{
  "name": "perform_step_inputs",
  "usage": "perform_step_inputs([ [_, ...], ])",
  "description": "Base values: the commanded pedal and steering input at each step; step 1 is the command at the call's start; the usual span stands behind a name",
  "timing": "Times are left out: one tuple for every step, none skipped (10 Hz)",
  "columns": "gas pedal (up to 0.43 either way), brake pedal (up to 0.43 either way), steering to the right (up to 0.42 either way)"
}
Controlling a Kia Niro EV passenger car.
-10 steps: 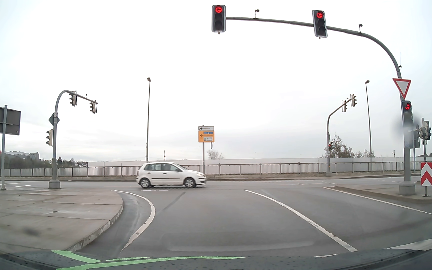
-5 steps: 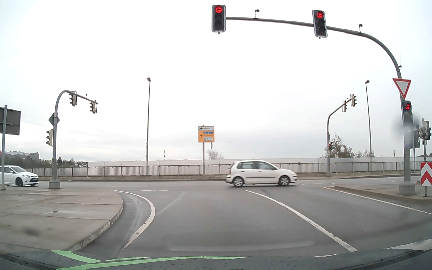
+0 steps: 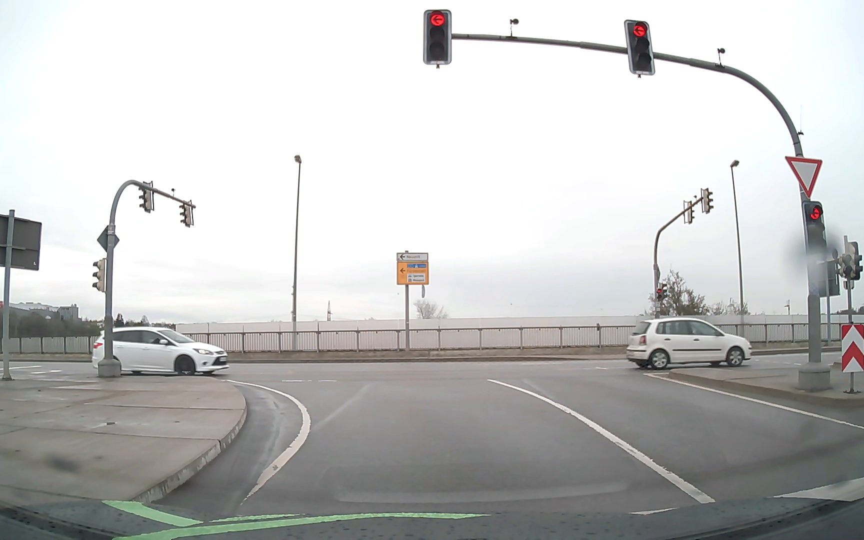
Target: Follow the waypoints while adhering to traffic rules and regulations
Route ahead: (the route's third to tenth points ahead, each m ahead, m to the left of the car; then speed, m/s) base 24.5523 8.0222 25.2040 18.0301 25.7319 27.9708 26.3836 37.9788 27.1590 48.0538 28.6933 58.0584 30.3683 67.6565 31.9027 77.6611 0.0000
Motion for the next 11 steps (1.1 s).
perform_step_inputs([
  [0.000, 0.293, -0.017],
  [0.000, 0.293, -0.017],
  [0.000, 0.293, -0.017],
  [0.000, 0.293, -0.017],
  [0.000, 0.293, -0.017],
  [0.000, 0.293, -0.017],
  [0.000, 0.287, -0.016],
  [0.000, 0.287, -0.017],
  [0.000, 0.293, -0.016],
  [0.000, 0.293, -0.017],
  [0.000, 0.293, -0.017],
])
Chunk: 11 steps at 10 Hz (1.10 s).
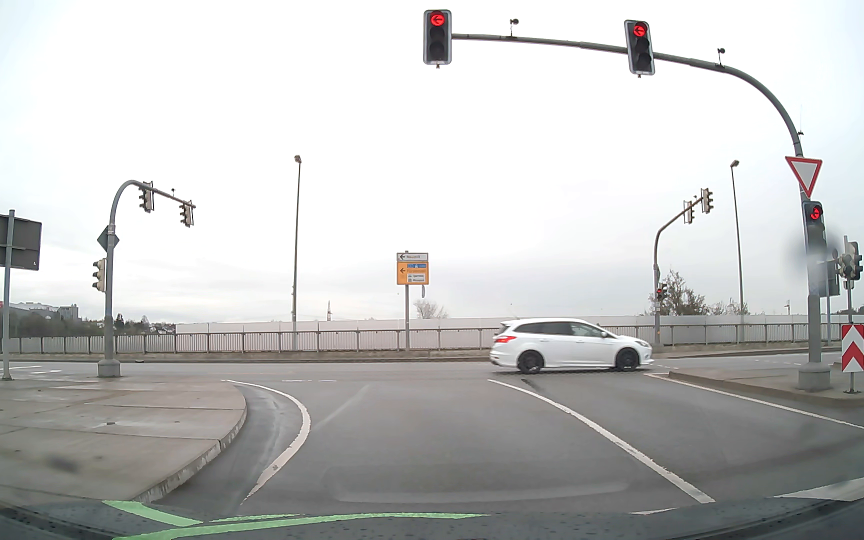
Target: Follow the waypoints while adhering to traffic rules and regulations
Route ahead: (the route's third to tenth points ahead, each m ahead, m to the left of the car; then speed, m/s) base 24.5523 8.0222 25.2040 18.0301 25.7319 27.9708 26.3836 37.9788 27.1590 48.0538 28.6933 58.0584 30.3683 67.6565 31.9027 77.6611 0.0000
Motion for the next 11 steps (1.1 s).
perform_step_inputs([
  [0.000, 0.293, -0.017],
  [0.000, 0.293, -0.016],
  [0.000, 0.293, -0.017],
  [0.000, 0.293, -0.016],
  [0.000, 0.287, -0.017],
  [0.000, 0.287, -0.017],
  [0.000, 0.293, -0.016],
  [0.000, 0.293, -0.017],
  [0.000, 0.287, -0.016],
  [0.000, 0.293, -0.016],
  [0.000, 0.293, -0.017],
])
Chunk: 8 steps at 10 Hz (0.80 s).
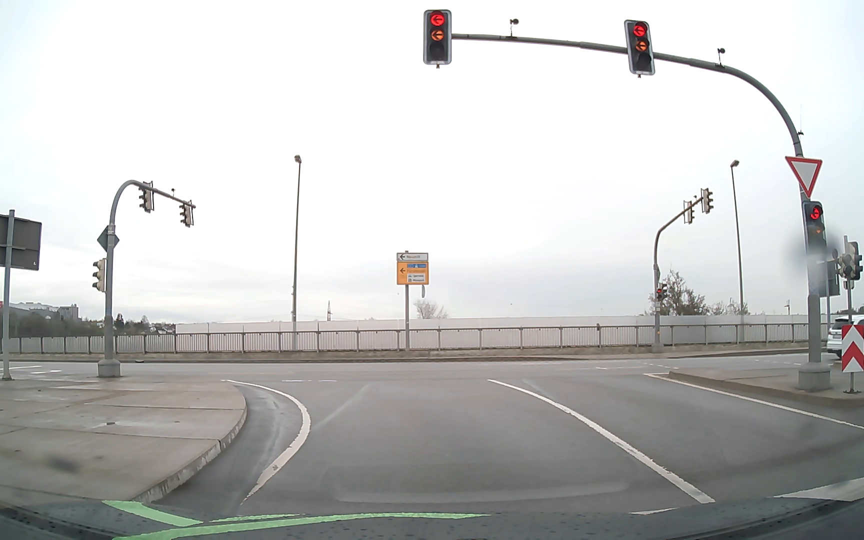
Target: Follow the waypoints while adhering to traffic rules and regulations
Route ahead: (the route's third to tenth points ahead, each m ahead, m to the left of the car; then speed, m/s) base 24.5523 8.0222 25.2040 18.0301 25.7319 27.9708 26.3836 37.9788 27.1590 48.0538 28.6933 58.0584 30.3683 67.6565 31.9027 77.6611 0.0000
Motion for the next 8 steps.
perform_step_inputs([
  [0.000, 0.293, -0.016],
  [0.000, 0.287, -0.017],
  [0.000, 0.287, -0.017],
  [0.000, 0.171, -0.017],
  [0.000, 0.000, -0.017],
  [0.000, 0.000, -0.018],
  [0.000, 0.000, -0.018],
  [0.000, 0.000, -0.019],
])
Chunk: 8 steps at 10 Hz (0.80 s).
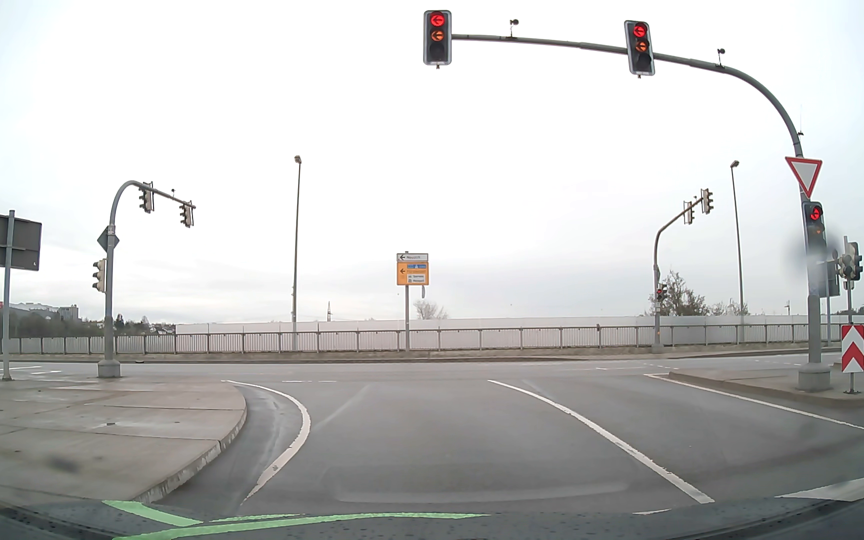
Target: Follow the waypoints while adhering to traffic rules and regulations
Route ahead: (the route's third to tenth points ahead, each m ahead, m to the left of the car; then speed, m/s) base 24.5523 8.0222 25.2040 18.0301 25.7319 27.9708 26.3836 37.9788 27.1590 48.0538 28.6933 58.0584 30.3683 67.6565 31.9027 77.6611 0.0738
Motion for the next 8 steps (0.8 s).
perform_step_inputs([
  [0.039, 0.000, -0.018],
  [0.150, 0.000, -0.018],
  [0.169, 0.000, -0.018],
  [0.189, 0.000, -0.018],
  [0.209, 0.000, -0.018],
  [0.240, 0.000, -0.018],
  [0.260, 0.000, -0.018],
  [0.268, 0.000, -0.018],
])
